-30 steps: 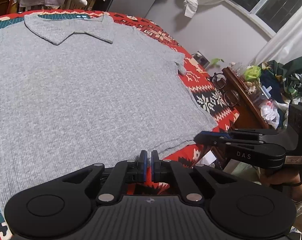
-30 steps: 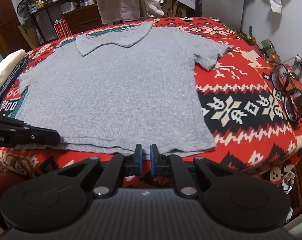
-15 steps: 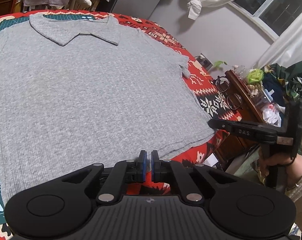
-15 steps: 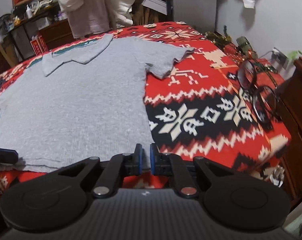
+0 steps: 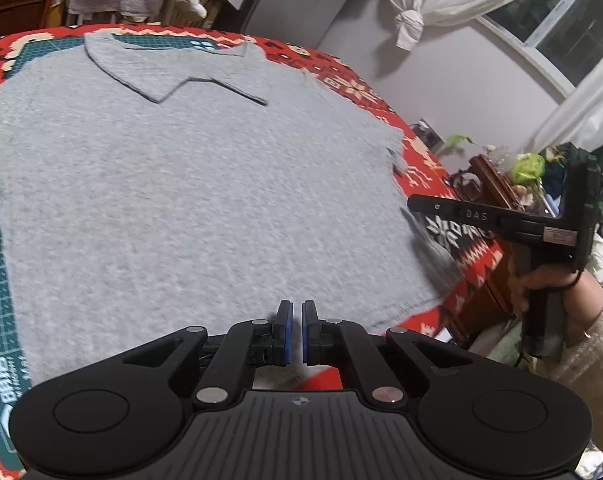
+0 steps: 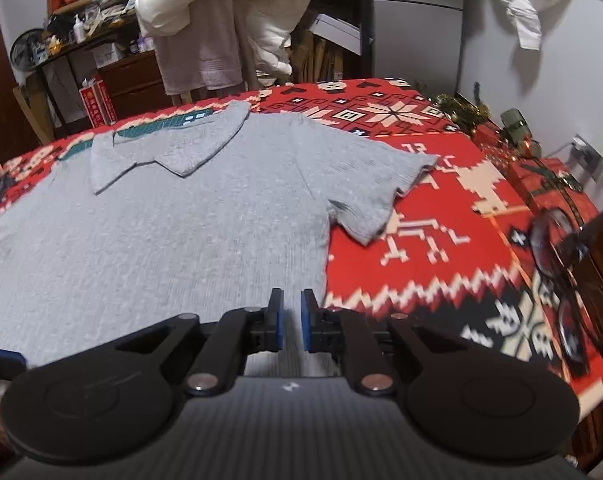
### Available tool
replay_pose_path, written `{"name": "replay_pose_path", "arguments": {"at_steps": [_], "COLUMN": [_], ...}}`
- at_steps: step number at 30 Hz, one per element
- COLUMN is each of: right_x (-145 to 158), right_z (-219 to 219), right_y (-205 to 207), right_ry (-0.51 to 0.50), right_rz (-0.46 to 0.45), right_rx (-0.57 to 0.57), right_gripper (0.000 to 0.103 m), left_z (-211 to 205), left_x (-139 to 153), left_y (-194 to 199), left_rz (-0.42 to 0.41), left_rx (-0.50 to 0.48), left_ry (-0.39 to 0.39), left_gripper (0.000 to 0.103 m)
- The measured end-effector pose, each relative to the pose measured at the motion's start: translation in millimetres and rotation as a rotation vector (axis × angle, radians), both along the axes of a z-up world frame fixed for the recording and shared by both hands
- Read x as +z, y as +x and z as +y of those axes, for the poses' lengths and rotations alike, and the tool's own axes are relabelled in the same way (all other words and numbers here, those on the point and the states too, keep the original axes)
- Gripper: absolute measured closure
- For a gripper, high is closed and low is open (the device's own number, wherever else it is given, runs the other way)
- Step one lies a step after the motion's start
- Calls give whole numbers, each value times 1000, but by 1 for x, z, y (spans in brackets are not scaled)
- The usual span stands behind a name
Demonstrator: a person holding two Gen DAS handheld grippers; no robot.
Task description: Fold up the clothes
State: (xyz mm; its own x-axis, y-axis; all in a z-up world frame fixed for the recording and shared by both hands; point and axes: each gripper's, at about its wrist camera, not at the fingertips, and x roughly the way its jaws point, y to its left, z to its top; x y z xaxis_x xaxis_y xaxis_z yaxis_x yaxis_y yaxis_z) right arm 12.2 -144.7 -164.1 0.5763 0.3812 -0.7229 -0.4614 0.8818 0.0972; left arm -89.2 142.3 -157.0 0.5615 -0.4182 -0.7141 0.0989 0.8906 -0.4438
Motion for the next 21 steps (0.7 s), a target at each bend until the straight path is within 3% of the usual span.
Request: {"name": "replay_pose_path", "arguments": {"at_steps": [7, 11, 21], "right_x": [-9, -2, 11], "right_z": [-15, -21, 23], "right_y": [2, 2, 56], "right_ry": [-8, 35, 16], "right_rz": [37, 50, -58], "right_rx": [-55, -64, 9], "right_gripper": [94, 93, 97], "left_z": [9, 8, 15], "left_x": [-5, -8, -6], "left_y": [4, 3, 4], "left_rz": [16, 23, 18], "left_rx": [19, 13, 35], "left_ry": [-15, -23, -19], "left_gripper": [101, 101, 101]}}
